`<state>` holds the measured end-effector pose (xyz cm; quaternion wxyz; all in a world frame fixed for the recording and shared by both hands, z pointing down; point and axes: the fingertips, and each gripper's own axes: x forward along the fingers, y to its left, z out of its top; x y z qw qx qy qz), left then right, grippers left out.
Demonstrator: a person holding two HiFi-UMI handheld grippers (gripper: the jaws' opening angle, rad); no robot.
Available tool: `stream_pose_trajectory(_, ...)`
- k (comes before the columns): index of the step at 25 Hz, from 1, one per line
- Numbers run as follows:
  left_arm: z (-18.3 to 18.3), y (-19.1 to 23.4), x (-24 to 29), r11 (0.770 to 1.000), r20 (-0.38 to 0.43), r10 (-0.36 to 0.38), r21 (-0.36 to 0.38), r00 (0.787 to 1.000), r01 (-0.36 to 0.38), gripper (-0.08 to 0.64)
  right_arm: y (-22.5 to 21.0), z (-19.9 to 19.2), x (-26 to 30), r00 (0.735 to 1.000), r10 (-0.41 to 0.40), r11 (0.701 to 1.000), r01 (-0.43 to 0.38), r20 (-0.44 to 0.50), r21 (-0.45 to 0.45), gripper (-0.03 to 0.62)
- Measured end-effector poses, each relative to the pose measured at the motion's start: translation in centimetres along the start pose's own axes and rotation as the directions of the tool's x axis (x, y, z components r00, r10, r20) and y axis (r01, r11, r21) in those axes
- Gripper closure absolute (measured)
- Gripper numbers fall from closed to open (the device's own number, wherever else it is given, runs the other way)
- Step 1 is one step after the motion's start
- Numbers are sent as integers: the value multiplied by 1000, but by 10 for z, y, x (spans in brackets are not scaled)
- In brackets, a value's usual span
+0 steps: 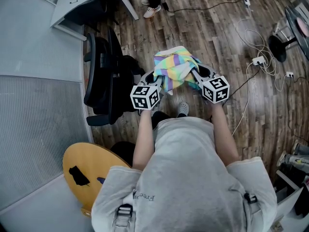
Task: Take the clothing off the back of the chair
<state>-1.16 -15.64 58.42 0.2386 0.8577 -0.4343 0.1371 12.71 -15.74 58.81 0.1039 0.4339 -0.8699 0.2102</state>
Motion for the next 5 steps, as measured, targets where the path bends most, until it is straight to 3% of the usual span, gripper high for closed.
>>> stream_pose_trajectory(5,2,1,-2,1000,6,8,2,1000,-8,468,0,1,0,1000,5,1000,-5,-2,-5,525)
